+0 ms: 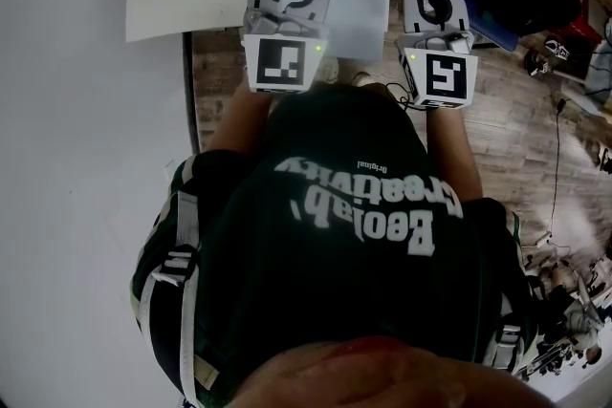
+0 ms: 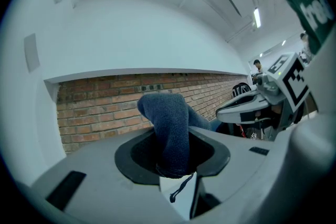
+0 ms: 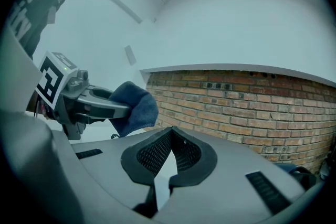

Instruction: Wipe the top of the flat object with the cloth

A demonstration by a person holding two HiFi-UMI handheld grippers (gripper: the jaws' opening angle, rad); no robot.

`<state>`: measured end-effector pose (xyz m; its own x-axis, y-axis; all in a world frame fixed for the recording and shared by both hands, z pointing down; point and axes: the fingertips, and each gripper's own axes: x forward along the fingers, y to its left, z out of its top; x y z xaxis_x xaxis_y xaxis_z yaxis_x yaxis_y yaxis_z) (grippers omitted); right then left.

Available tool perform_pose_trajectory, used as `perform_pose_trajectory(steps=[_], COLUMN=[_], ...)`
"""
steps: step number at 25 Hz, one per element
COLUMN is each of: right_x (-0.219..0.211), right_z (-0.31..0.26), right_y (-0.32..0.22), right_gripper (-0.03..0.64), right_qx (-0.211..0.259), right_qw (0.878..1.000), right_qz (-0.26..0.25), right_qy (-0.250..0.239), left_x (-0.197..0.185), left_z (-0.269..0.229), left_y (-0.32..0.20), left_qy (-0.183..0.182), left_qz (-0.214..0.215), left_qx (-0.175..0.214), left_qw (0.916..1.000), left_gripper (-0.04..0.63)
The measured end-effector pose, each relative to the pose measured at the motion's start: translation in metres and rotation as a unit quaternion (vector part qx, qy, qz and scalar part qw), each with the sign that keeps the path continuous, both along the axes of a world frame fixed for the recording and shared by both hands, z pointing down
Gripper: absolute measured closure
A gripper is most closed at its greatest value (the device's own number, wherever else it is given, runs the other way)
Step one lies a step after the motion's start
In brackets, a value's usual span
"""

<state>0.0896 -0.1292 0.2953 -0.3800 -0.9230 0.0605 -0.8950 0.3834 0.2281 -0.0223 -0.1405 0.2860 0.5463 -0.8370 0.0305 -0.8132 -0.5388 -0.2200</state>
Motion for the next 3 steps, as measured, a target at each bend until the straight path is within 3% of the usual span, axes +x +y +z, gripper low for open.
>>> perform_pose_trajectory(steps=[3], right_x=[-0.0027], right_z=[0.0042], right_y=[-0.0004], right_gripper=[0.623], right_qx=[0.001], right_qw=[1.0], right_qz=[0.001], right_qy=[0.003], left_x=[-0.0025], left_z=[0.0037], left_y=[-0.0005], left_qy=[-0.002], left_qz=[0.002], left_qx=[0.0], left_qw=[1.0], left_gripper=[0.471])
